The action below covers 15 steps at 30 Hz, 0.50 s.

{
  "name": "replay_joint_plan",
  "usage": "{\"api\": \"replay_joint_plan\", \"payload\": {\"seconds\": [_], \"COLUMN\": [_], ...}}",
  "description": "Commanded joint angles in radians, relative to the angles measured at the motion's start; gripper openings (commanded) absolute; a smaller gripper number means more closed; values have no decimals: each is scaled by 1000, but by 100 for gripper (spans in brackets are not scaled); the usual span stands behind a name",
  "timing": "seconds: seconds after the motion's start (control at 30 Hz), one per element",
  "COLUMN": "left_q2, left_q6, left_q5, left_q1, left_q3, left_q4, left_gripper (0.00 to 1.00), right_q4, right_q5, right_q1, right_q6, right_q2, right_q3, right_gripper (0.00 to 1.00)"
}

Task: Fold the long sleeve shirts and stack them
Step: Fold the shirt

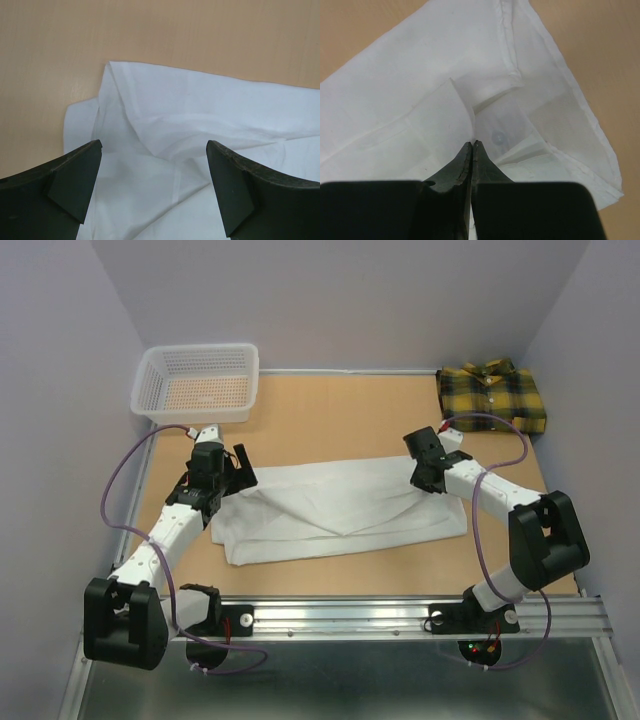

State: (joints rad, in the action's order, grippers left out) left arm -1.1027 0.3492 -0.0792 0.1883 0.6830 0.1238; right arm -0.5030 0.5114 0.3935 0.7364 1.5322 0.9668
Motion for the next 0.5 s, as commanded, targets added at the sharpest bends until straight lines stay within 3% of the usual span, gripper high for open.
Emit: {"api": "replay_joint_plan", "payload": {"seconds": [0.0, 0.47], "left_q2": [-3, -37], "left_q6": [-10, -21], "left_q5": [5, 56], "left_q1": [0, 0], "left_q3": [23, 26], "left_q4": [-10, -13], "left_gripper": [97, 97], "right_q4": [66, 139], "right_q5": [61, 64], "right_q1": [-13, -18], "right_q6": [20, -42], "right_q2": [-24, -115], "right_q3": [-23, -23], "right_gripper": [2, 5]}}
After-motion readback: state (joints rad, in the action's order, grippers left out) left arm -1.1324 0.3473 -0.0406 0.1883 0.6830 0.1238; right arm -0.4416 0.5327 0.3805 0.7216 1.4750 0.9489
